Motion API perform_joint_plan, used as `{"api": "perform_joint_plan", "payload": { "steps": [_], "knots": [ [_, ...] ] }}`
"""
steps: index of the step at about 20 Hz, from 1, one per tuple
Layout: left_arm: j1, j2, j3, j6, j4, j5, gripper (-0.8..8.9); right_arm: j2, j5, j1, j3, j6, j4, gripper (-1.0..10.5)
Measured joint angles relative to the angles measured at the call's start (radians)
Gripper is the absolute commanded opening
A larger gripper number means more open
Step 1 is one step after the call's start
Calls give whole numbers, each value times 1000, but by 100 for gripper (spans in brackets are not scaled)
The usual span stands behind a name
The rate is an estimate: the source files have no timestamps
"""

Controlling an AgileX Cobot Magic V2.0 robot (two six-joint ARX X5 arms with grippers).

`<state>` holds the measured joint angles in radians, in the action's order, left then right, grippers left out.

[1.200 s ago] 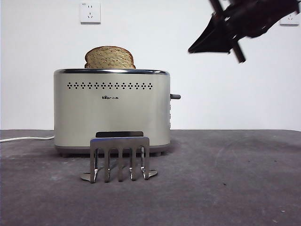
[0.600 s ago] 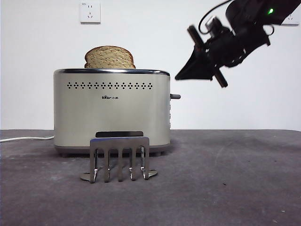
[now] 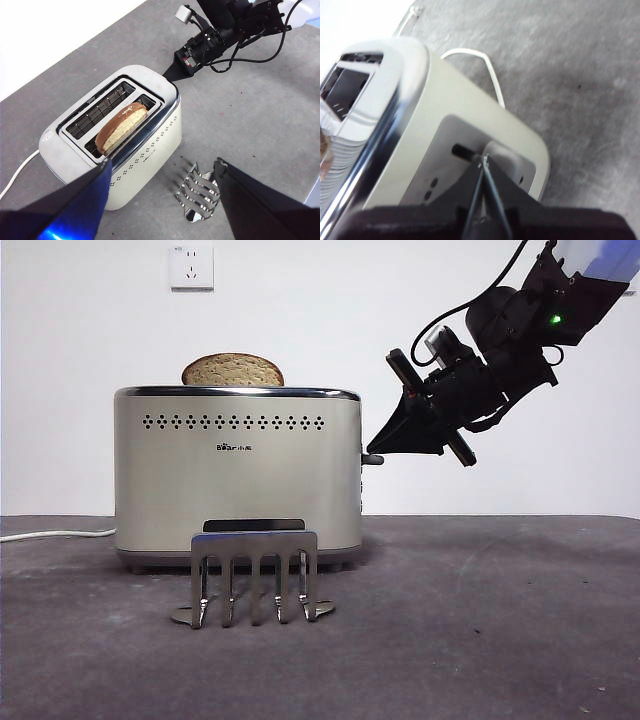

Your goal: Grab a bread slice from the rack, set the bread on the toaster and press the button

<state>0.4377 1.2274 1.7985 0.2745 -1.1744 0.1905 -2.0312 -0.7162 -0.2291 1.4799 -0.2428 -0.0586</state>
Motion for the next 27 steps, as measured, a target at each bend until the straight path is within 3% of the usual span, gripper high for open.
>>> {"api": "perform_joint_plan", "payload": {
  "steps": [10, 27],
  "knots": [
    [0, 1, 0, -6, -2, 0, 346, -94, 8, 0, 17, 19, 14, -12],
    [0, 1, 0, -6, -3, 0, 346, -96, 5, 0, 20, 23, 11, -12]
  ]
}}
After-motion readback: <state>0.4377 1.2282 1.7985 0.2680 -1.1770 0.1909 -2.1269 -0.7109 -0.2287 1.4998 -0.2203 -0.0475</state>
